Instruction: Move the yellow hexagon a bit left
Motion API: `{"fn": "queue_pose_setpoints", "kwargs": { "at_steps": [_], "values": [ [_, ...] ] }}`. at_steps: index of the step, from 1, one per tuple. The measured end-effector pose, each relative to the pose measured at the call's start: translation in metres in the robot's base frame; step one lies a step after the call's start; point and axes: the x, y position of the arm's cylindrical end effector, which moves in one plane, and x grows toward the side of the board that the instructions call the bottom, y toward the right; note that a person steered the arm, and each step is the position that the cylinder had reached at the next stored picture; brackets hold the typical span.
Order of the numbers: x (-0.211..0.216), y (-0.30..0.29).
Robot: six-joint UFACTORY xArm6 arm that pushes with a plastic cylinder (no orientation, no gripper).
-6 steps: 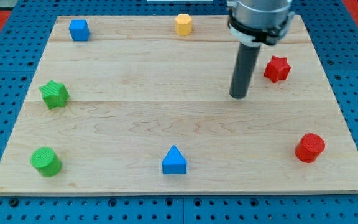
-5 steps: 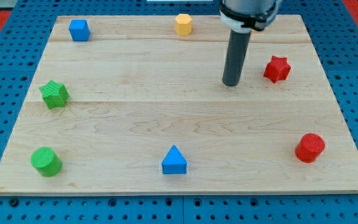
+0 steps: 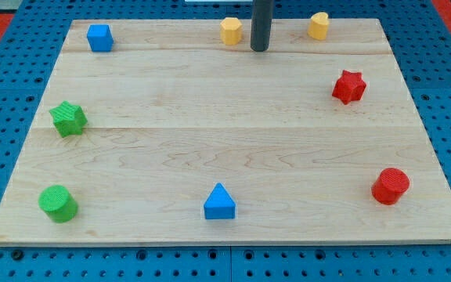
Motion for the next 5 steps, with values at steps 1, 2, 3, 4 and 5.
{"fn": "queue_pose_setpoints", "kwargs": {
  "at_steps": [1, 2, 3, 4, 5],
  "values": [
    [-0.011, -0.004],
    [-0.024, -0.019],
    [-0.034, -0.034],
    [-0.036, -0.058],
    [-0.033, -0.061]
  ]
}}
